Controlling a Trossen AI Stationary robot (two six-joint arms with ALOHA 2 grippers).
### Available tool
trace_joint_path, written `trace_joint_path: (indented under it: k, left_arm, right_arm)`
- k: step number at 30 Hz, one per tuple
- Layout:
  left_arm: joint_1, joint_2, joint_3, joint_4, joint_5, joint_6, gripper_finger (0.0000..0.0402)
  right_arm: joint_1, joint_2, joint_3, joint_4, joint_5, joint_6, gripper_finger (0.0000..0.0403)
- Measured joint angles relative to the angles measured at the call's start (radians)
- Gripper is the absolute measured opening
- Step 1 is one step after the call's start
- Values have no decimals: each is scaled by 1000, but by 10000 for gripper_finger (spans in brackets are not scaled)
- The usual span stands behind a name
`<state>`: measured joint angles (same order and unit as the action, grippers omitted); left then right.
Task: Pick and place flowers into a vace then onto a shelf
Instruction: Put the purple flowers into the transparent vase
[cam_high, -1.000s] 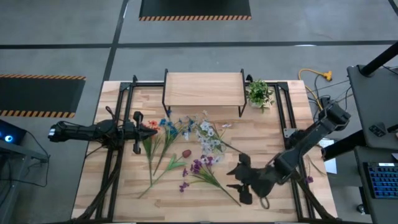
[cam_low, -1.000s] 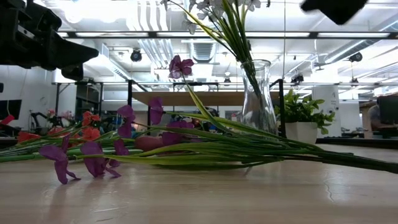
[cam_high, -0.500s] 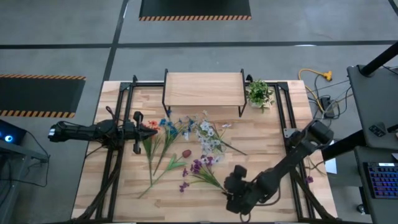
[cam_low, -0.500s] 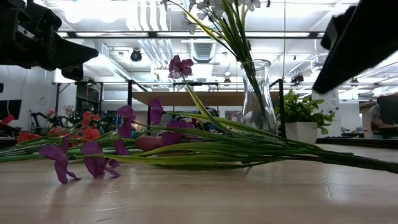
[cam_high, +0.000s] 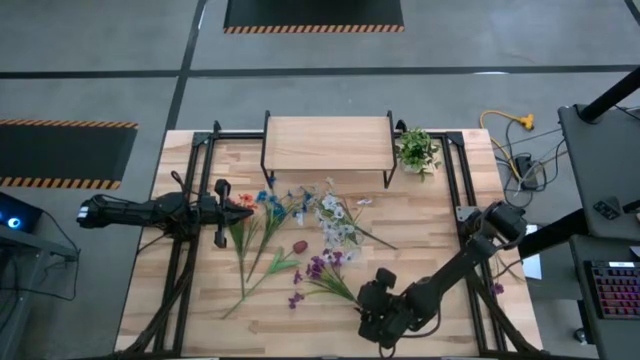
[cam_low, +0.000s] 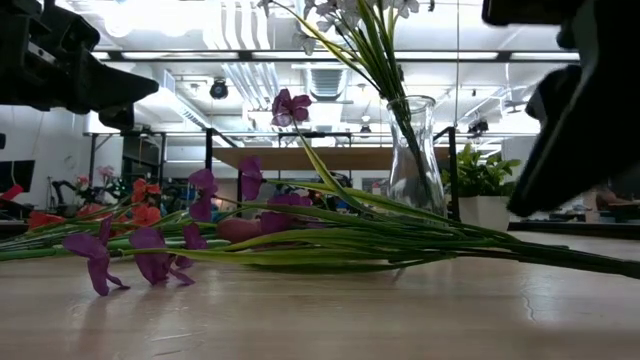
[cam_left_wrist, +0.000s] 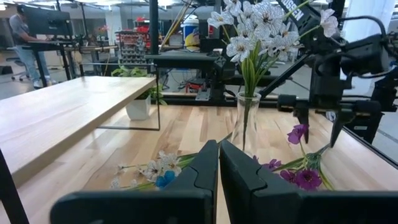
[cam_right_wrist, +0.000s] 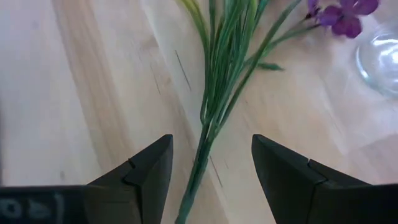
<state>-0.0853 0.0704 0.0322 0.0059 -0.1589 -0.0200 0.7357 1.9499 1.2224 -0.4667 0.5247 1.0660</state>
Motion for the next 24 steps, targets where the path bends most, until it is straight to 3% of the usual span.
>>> trace_joint_path:
  k: [17,24]
  left_arm:
    - [0,1,0,0,-2,0,0]
    - [0,1,0,0,-2,0,0]
  right_arm:
    - [-3,88,29,2,-1,-19,209]
    - [-6,88,33,3,-1,-21,178]
